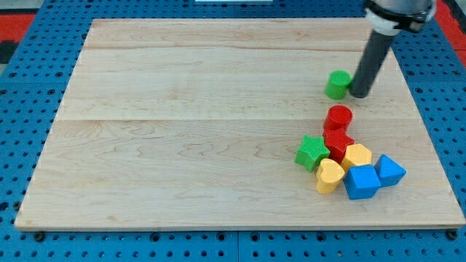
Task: Move group of blocks a bit left
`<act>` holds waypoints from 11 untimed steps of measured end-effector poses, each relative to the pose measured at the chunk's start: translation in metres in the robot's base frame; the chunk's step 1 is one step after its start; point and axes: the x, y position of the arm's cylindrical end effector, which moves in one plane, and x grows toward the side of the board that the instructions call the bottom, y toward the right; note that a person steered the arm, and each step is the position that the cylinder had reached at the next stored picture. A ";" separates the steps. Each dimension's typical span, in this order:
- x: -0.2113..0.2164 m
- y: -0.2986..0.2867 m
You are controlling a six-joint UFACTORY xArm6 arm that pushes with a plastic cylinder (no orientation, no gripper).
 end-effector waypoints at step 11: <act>0.091 -0.007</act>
